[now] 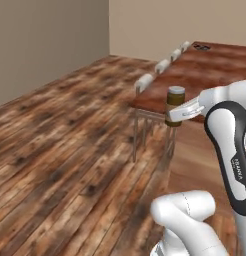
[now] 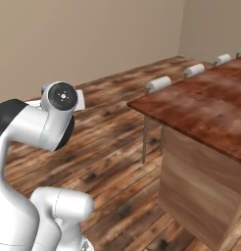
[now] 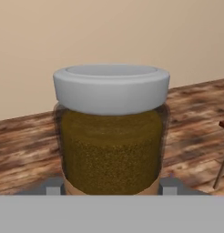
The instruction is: Take the cinnamon bottle from the cabinet and place it on the dining table, next to the plate with the cupcake. Then take the chocolate from the dining counter and place it on the cupcake plate.
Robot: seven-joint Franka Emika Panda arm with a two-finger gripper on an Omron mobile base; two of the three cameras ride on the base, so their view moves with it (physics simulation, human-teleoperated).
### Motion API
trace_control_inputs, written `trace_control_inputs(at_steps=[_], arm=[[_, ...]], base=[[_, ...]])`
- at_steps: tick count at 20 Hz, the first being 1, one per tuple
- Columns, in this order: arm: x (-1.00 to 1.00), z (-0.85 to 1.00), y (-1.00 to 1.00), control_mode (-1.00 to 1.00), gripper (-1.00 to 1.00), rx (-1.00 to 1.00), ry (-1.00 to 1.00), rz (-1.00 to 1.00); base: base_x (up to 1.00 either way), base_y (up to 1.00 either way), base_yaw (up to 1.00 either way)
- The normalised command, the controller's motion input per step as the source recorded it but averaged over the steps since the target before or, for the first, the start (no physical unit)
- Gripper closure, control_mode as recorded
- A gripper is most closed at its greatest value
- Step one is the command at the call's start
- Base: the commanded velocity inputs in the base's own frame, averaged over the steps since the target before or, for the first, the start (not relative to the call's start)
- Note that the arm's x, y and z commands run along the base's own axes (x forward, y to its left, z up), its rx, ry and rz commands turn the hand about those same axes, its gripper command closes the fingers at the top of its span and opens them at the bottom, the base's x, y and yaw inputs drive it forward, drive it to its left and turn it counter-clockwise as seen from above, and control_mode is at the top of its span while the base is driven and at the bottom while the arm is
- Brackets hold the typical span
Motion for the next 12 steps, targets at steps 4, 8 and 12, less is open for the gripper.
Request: trace_control_inputs(at_steps=[4, 8, 12], arm=[[0.00, 0.00, 0.00, 1.00, 1.00, 0.00, 0.00, 0.00], [0.00, 0.00, 0.00, 1.00, 1.00, 0.00, 0.00, 0.00], [0.00, 0.00, 0.00, 1.00, 1.00, 0.00, 0.00, 0.00]], base=[[0.82, 0.43, -0.11], [0.81, 0.44, -0.13], [0.81, 0.43, -0.13]])
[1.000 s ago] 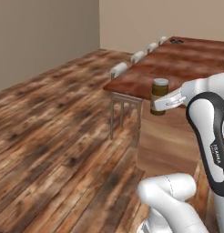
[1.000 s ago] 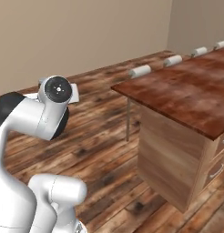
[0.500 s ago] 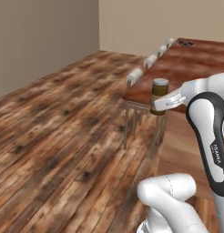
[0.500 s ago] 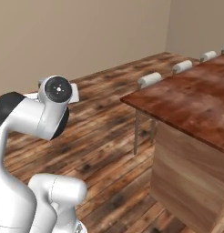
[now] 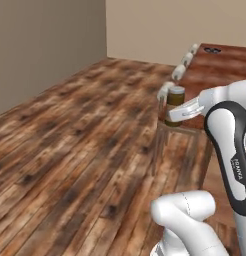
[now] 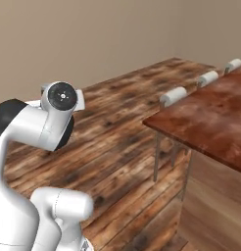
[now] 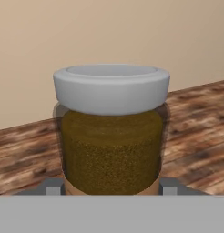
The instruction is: Take the cinnamon bottle from the cabinet and place it on the dining table, next to the plate with the cupcake. Then take the chocolate from the dining counter and place it on the cupcake plate.
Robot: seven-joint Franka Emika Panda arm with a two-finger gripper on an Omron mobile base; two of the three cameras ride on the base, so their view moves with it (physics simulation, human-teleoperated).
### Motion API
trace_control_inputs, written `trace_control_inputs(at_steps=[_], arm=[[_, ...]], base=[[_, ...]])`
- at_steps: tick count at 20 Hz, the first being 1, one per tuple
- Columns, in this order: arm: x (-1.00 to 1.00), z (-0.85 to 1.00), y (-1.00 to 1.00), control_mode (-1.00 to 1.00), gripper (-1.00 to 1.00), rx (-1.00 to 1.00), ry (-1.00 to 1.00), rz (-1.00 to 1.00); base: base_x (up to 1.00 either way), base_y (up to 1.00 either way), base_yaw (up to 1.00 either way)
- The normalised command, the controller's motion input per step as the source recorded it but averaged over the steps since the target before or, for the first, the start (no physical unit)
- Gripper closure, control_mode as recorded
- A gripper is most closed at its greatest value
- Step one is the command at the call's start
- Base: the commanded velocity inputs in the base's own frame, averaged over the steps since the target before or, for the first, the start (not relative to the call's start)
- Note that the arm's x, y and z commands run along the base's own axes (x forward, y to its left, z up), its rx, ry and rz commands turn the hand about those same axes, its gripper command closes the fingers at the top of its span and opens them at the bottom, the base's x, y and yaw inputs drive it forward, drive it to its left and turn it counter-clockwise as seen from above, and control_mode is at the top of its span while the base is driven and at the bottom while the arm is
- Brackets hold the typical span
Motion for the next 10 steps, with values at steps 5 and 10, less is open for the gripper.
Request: trace_control_inputs(at_steps=[5, 10], arm=[[0.00, 0.00, 0.00, 1.00, 1.00, 0.00, 0.00, 0.00], [0.00, 0.00, 0.00, 1.00, 1.00, 0.00, 0.00, 0.00]], base=[[0.81, 0.43, -0.14], [0.76, 0.43, -0.23]])
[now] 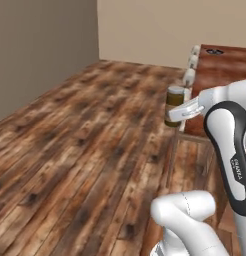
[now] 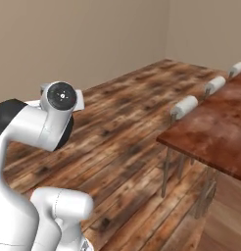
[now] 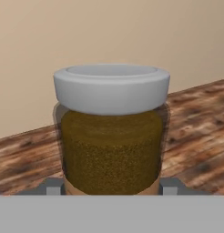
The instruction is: Take the cinnamon bottle from the cabinet and place it on the dining table, next to the plate with the cupcake. Then take the chocolate from the dining counter and place it on the cupcake plate.
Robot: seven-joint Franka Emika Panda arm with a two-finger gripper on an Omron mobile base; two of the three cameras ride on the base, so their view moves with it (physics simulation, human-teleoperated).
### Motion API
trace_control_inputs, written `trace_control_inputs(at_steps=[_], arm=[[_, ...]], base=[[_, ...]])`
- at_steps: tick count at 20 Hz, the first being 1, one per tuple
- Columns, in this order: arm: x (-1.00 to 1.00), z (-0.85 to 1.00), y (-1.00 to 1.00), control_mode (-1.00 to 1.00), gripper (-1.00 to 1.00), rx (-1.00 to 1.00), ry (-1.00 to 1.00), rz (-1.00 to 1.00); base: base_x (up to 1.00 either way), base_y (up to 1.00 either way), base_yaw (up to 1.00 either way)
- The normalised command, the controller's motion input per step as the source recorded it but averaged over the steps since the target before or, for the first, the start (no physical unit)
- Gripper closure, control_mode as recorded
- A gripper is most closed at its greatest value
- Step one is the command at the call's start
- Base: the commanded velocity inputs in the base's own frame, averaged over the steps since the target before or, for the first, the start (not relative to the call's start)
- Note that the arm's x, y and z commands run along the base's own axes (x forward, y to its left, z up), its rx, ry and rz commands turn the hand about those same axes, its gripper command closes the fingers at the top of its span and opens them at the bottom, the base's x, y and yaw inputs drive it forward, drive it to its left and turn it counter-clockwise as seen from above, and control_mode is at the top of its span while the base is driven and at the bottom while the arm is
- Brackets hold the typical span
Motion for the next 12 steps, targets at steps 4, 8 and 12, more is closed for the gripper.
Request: trace_control_inputs(at_steps=[4, 8, 12], arm=[[0.00, 0.00, 0.00, 1.00, 1.00, 0.00, 0.00, 0.00], [0.00, 0.00, 0.00, 1.00, 1.00, 0.00, 0.00, 0.00], [0.00, 0.00, 0.00, 1.00, 1.00, 0.00, 0.00, 0.00]], base=[[0.73, 0.42, -0.27], [0.72, 0.42, -0.28], [0.70, 0.41, -0.32]])
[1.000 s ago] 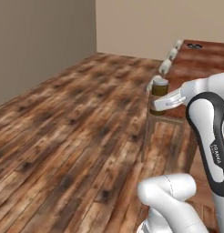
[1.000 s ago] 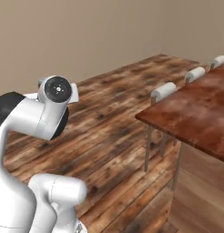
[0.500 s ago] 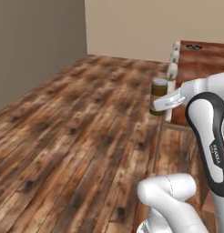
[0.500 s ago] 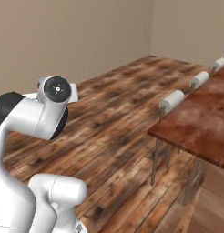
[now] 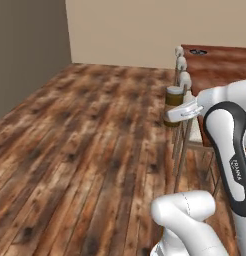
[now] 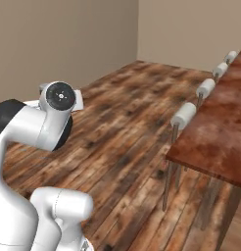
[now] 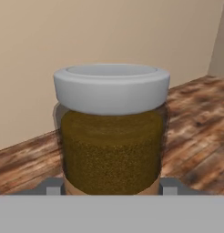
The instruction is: Take the cinnamon bottle from the cabinet and place it on the dining table, next to the plate with the cupcake. Then take the chocolate from the dining counter and place it on the cupcake plate.
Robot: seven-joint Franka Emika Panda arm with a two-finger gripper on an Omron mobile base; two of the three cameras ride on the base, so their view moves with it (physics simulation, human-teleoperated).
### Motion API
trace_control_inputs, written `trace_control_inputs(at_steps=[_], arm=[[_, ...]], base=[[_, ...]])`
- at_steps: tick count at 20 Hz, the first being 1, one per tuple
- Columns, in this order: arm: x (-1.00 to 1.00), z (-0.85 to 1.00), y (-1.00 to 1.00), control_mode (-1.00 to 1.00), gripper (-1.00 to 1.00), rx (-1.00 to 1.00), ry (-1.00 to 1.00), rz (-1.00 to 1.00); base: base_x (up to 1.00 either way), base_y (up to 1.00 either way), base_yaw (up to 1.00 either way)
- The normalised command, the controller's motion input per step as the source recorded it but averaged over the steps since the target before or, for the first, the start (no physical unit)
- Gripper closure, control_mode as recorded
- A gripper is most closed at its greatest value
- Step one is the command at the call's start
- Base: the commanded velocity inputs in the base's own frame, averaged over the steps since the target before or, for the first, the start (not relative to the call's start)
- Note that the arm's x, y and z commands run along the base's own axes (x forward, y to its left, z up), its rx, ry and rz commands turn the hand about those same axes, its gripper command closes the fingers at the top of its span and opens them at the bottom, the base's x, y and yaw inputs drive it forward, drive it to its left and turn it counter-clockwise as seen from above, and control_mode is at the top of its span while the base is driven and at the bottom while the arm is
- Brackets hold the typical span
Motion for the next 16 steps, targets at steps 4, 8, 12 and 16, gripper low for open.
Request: trace_control_inputs(at_steps=[4, 8, 12, 16], arm=[[0.00, 0.00, 0.00, 1.00, 1.00, 0.00, 0.00, 0.00], [0.00, 0.00, 0.00, 1.00, 1.00, 0.00, 0.00, 0.00], [0.00, 0.00, 0.00, 1.00, 1.00, 0.00, 0.00, 0.00], [0.00, 0.00, 0.00, 1.00, 1.00, 0.00, 0.00, 0.00]], base=[[0.70, 0.41, -0.33], [0.70, 0.41, -0.33], [0.70, 0.41, -0.33], [0.71, 0.41, -0.33]])
